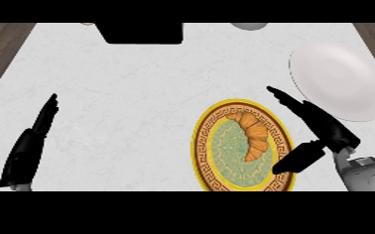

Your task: Pick the croissant from the plate and place it in the plate

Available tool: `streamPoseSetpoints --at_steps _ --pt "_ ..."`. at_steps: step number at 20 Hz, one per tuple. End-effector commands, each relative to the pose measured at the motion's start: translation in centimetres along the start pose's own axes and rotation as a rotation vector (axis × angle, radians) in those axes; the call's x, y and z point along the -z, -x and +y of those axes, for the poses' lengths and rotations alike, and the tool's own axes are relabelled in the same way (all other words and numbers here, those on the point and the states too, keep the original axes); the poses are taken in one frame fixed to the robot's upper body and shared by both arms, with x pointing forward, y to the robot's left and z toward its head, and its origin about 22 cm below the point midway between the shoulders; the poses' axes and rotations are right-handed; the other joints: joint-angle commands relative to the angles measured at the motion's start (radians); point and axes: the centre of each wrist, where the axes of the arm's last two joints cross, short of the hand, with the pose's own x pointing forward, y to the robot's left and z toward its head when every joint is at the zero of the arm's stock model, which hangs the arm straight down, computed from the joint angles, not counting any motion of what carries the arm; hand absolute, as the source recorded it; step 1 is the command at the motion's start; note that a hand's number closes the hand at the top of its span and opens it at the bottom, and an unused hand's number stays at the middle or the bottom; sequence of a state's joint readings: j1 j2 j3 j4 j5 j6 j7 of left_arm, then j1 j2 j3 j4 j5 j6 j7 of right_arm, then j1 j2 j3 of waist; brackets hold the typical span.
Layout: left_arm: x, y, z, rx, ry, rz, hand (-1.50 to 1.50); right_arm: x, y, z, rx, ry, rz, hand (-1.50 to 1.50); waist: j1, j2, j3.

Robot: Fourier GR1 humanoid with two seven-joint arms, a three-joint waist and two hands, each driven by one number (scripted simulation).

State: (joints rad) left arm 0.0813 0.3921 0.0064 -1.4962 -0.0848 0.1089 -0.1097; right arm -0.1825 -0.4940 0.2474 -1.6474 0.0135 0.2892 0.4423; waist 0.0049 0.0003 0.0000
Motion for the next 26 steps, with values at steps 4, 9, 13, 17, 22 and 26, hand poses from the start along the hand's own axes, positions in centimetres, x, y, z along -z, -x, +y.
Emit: streamPoseSetpoints --at_steps 4,9,13,17,22,26 --pt "-1.3 1.4 1.5 0.009 0.001 -0.005 0.0 1.0 0.4 3.1 0.001 -0.09 -0.007 -1.5 -0.002 -0.001 0.0" --pt "-1.2 -0.2 0.0 -0.007 0.01 0.005 0.0 3.5 -0.6 1.6 -0.032 -0.088 0.035 -1.5 0.0 -0.001 0.0" --pt "-0.8 1.2 0.0 -0.001 -0.002 -0.003 0.0 4.4 1.4 3.2 -0.015 -0.098 0.029 -1.5 -0.002 0.0 0.0" --pt "-0.9 1.3 -0.6 0.018 0.005 -0.011 0.0 6.4 0.2 5.5 -0.007 -0.091 0.022 -1.5 0.0 0.0 0.0" --pt "-0.6 0.4 1.0 0.007 -0.019 -0.001 0.0 5.1 2.6 3.3 0.02 -0.081 -0.053 1.5 -0.002 -0.001 0.0" --pt "0.8 0.6 0.2 -0.003 -0.008 0.002 0.0 6.3 3.5 5.7 0.017 -0.066 -0.068 1.5 -0.003 0.0 0.0"
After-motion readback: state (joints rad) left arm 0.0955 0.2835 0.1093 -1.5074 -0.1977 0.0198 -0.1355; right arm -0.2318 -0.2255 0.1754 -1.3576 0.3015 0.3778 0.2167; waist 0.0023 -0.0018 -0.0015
